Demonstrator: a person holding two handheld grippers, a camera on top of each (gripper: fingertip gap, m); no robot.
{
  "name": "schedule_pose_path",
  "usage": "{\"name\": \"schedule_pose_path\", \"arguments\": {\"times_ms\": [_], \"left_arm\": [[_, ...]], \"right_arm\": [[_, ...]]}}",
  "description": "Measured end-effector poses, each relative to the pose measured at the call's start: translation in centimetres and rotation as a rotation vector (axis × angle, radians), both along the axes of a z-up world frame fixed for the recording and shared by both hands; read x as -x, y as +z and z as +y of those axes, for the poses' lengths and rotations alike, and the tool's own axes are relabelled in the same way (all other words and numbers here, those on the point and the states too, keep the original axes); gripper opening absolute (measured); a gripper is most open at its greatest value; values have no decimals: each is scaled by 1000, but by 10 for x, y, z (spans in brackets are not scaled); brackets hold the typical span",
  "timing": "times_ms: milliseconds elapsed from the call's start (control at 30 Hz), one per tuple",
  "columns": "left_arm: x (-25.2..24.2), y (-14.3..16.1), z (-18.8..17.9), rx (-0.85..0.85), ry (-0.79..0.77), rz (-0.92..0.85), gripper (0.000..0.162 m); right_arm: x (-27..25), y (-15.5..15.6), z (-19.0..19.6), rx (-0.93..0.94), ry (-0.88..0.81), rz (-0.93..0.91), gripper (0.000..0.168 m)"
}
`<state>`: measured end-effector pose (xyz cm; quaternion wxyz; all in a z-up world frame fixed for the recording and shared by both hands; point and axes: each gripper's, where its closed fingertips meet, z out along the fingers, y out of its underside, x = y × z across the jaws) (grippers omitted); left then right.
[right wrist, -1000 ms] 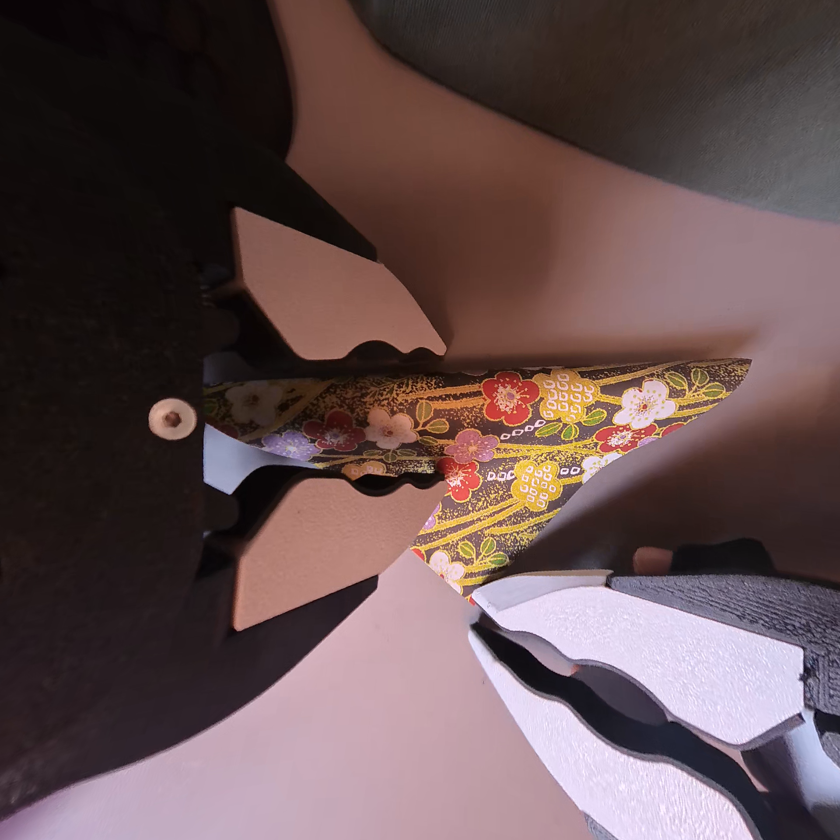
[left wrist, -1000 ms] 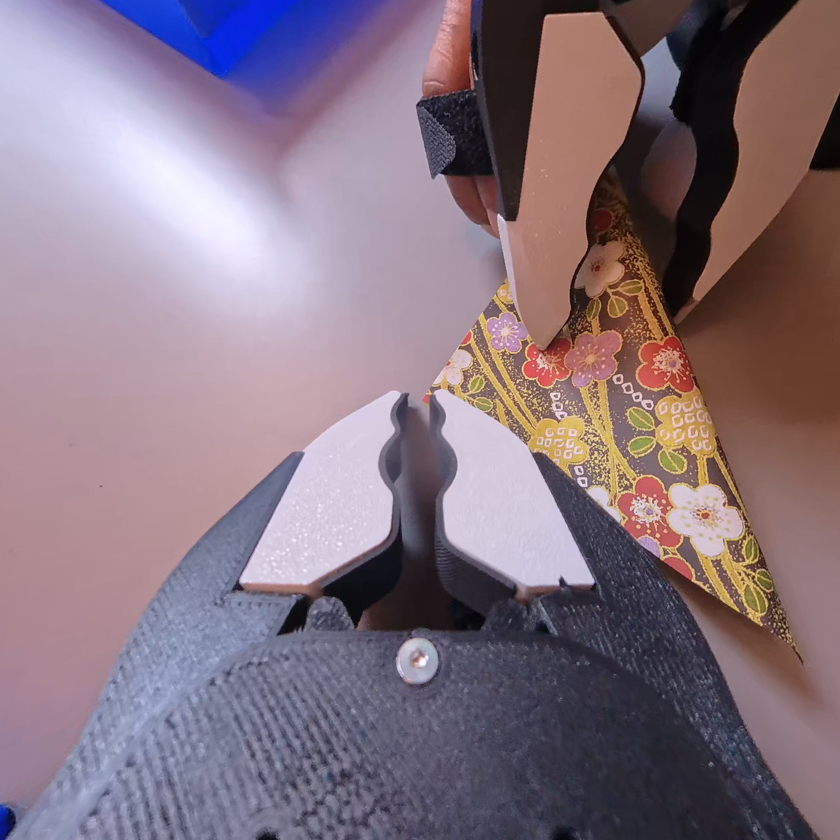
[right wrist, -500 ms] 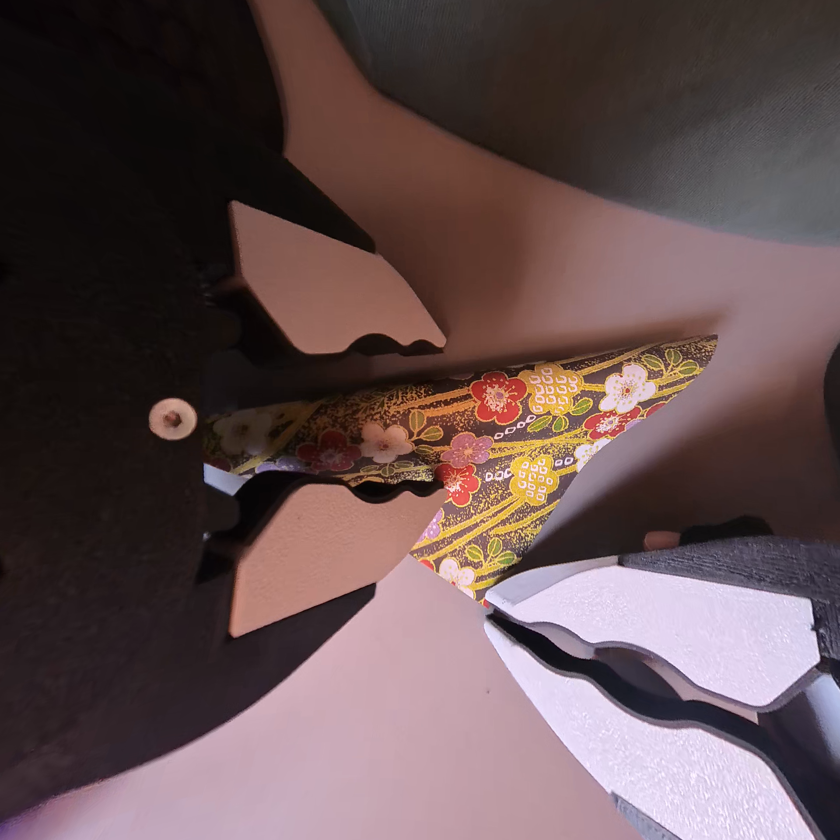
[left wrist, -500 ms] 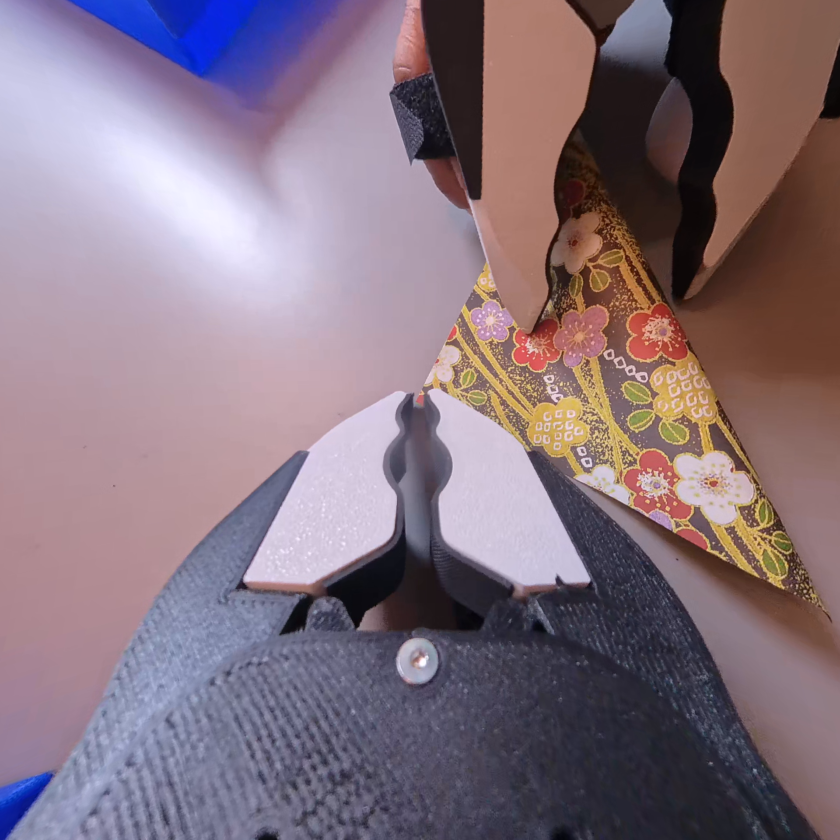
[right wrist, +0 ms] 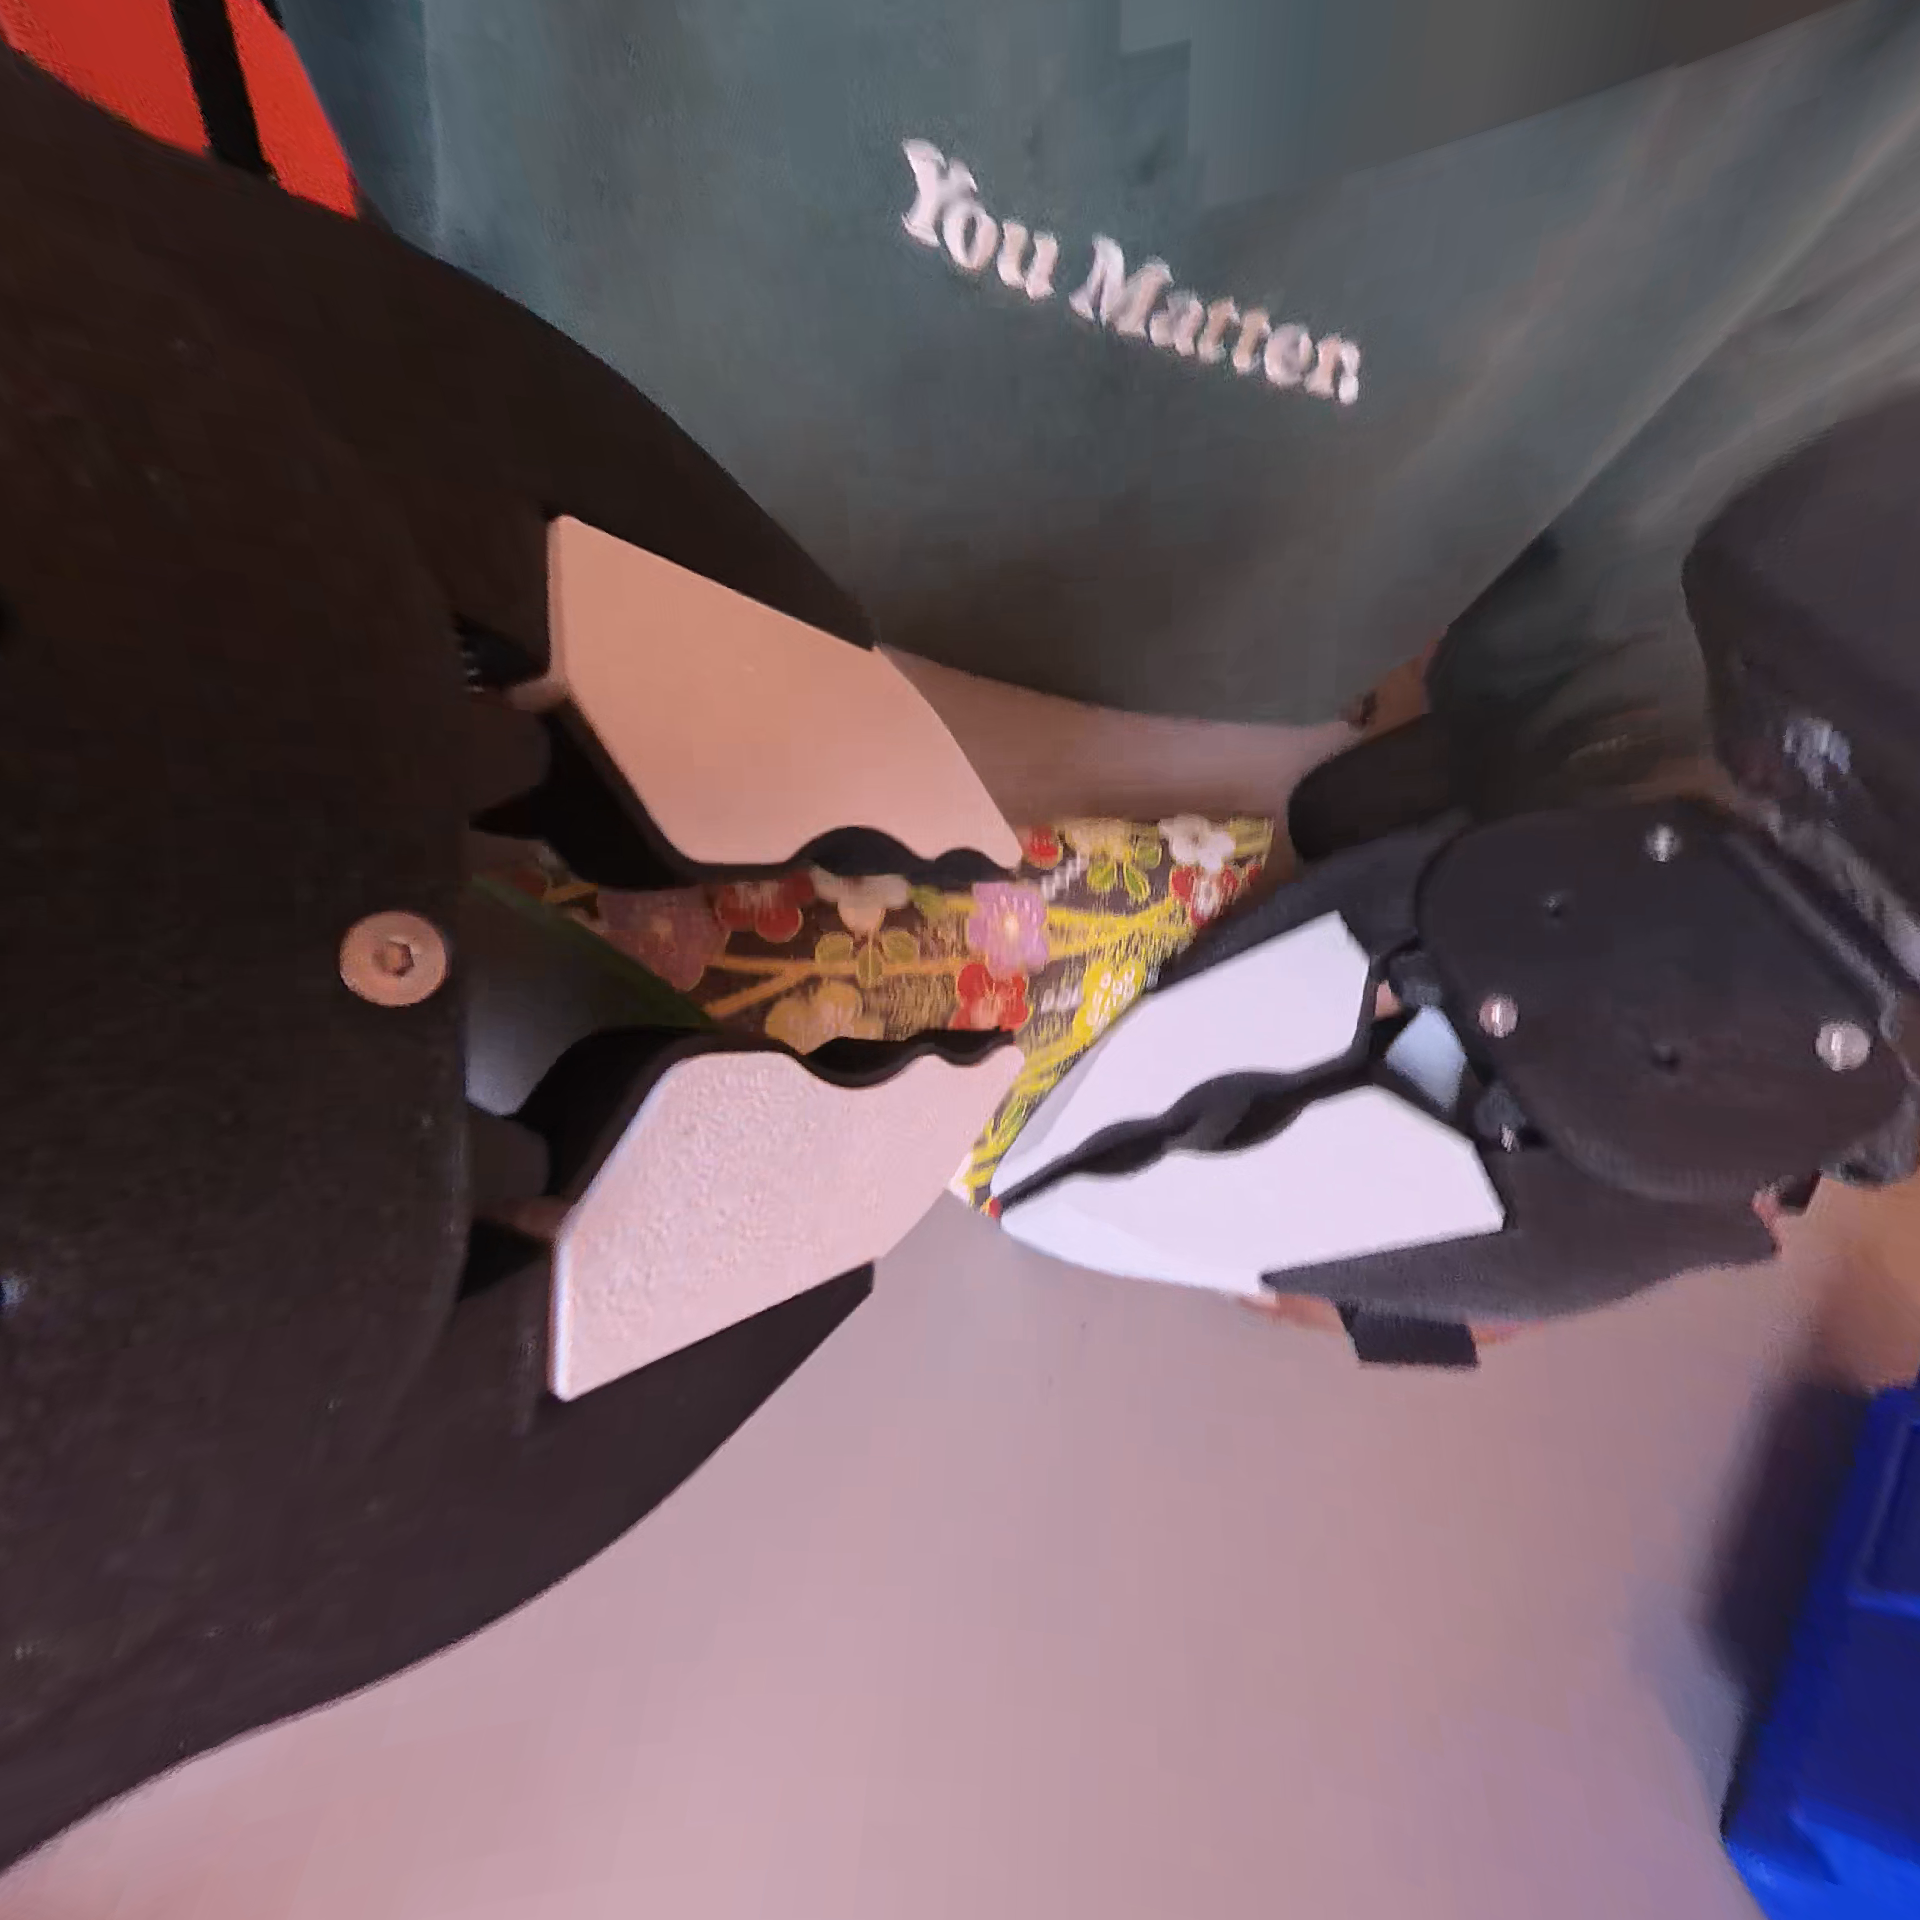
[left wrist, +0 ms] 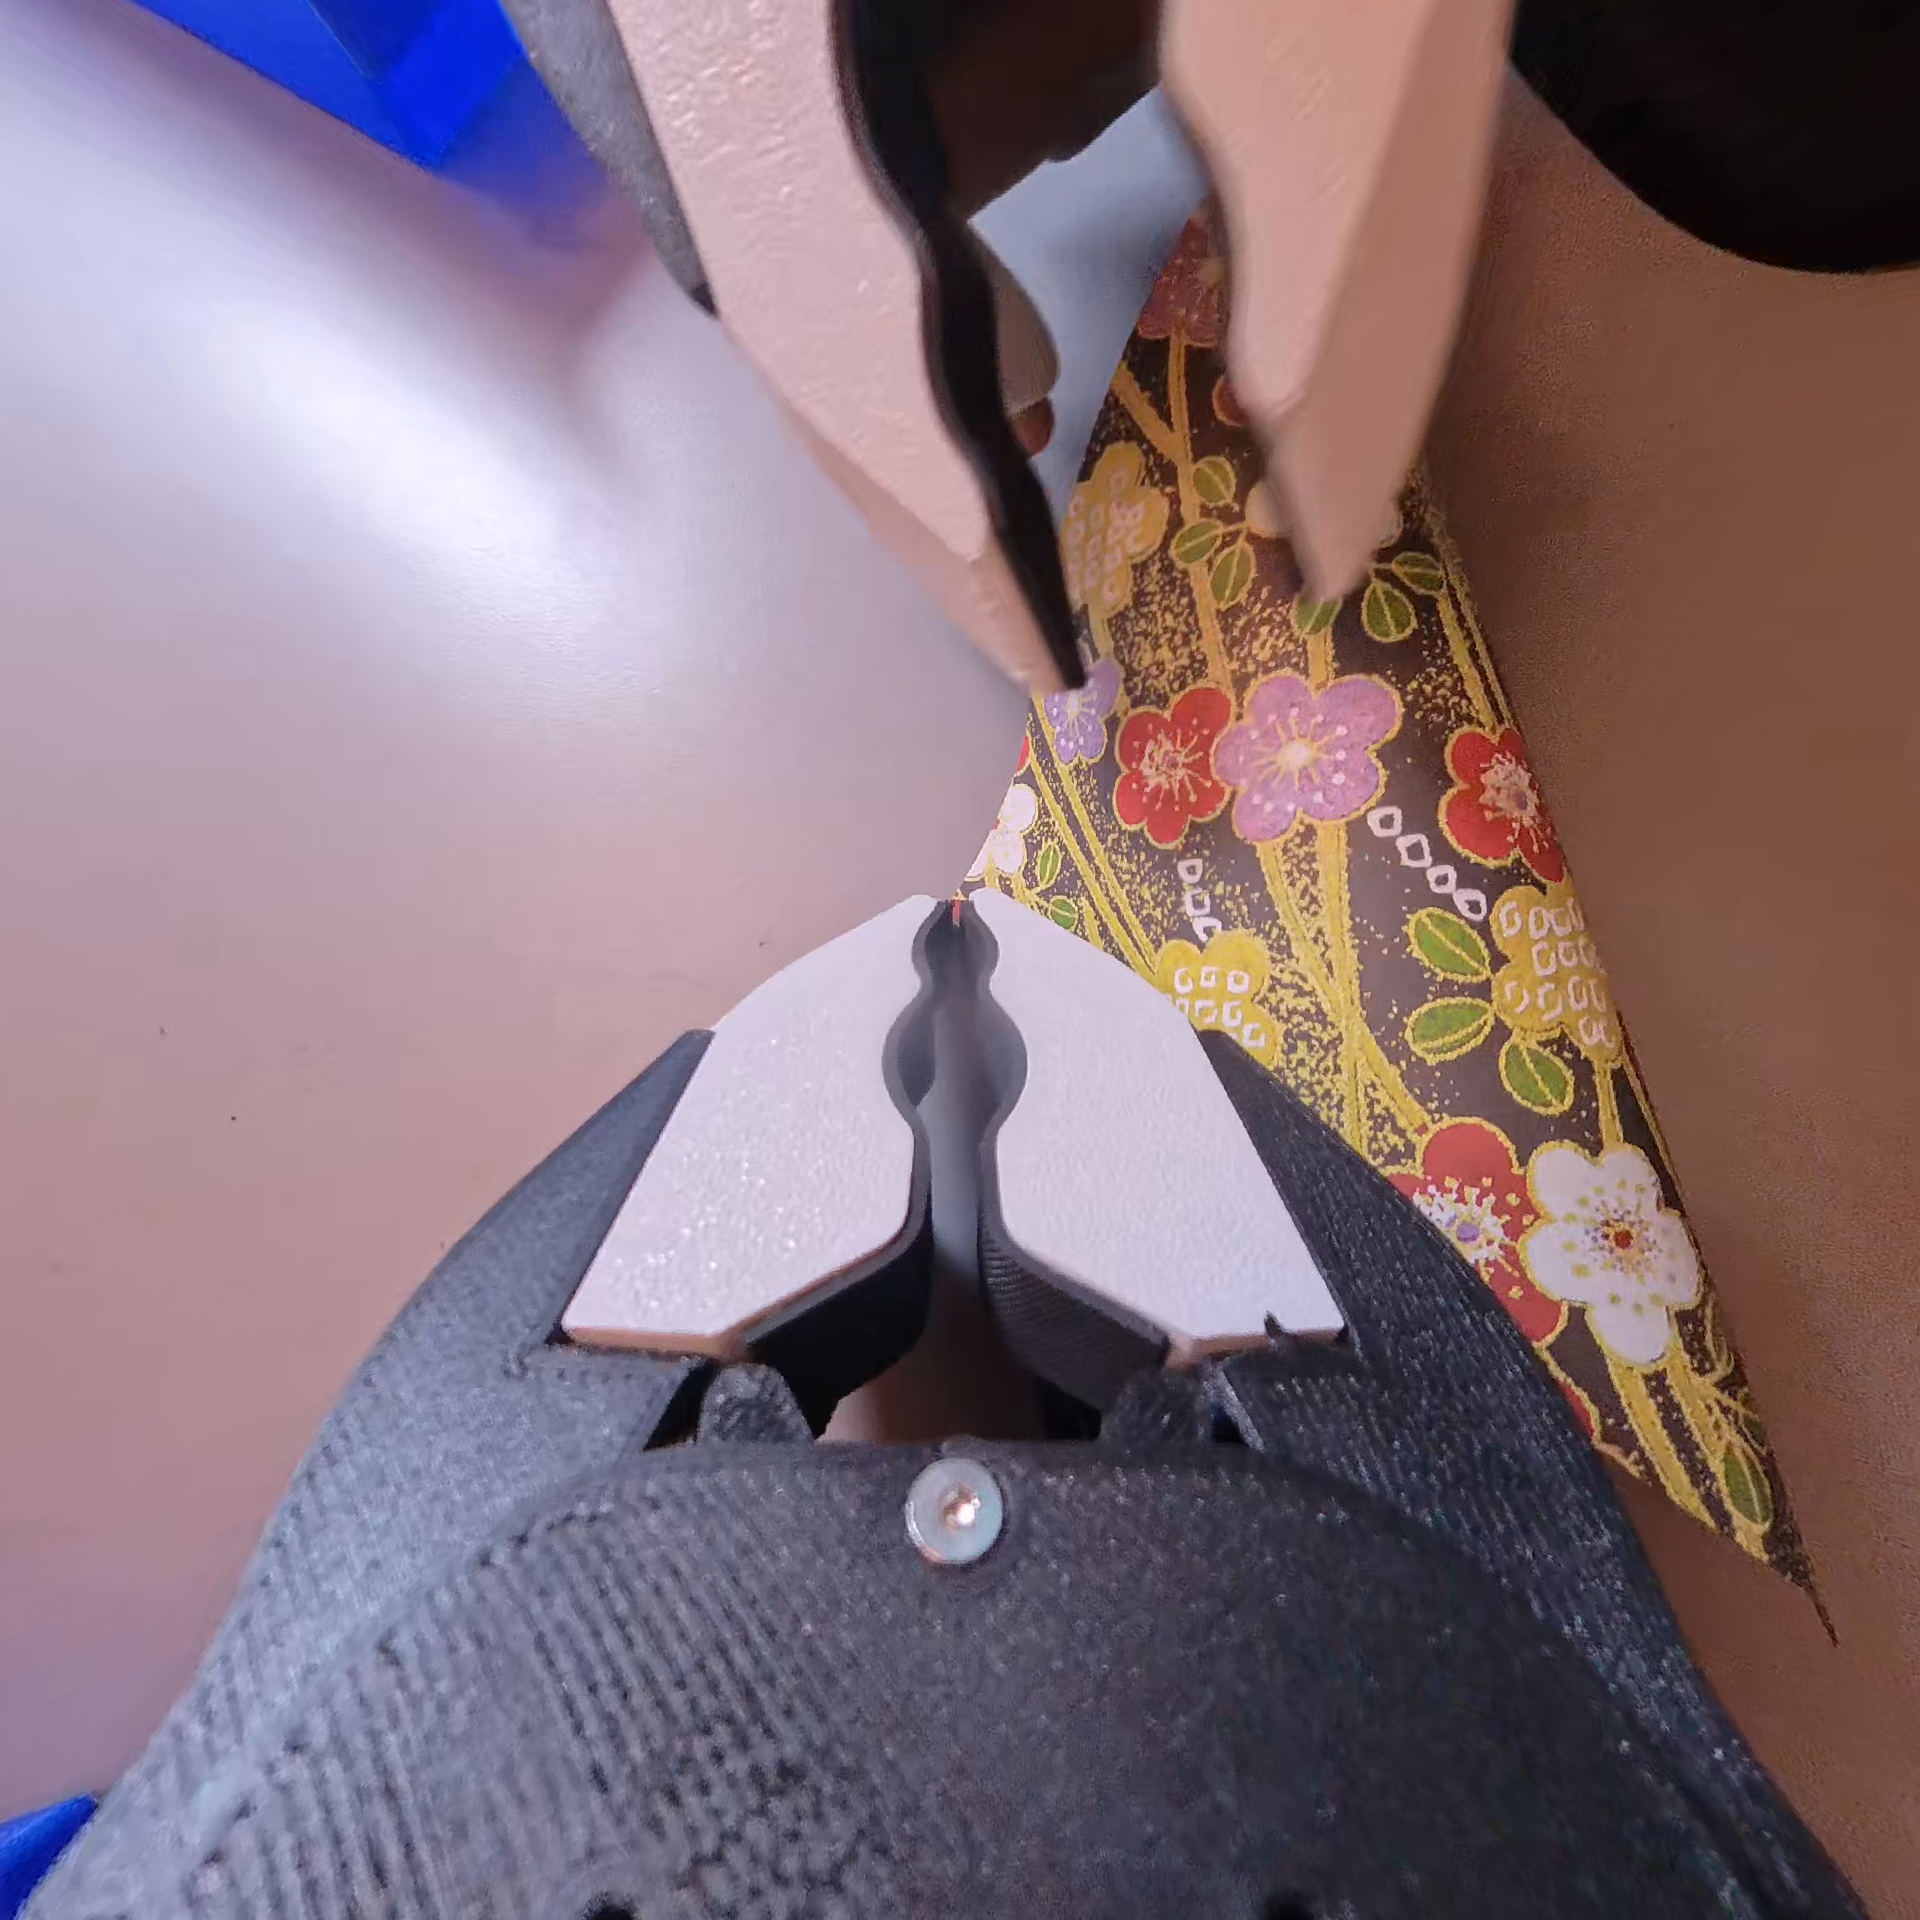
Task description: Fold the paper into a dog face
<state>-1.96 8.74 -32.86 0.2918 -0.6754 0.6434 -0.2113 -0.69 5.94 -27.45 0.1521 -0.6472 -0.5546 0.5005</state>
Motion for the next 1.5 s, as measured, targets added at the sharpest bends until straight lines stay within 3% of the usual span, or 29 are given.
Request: {"name": "schedule_pose_path", "arguments": {"times_ms": [233,400,567,733,867,1067,1133,1500], "left_arm": [[0,0,-1,-4,-2,1,0],[1,0,1,11,10,-5,5],[11,0,7,119,50,0,41],[14,4,4,150,34,-10,46],[9,5,-3,180,14,-31,40],[3,1,-5,117,-13,-21,10],[3,0,-6,101,-24,-14,6],[1,1,-6,32,-57,10,6]], "right_arm": [[4,-46,2,-243,-1,-259,15],[5,-53,2,-373,23,-321,12],[5,-53,2,-421,25,-321,11],[5,-54,2,-428,22,-320,11],[5,-54,2,-425,20,-317,11],[5,-54,3,-421,19,-313,10],[5,-54,3,-423,19,-313,10],[5,-54,3,-426,24,-317,10]]}}
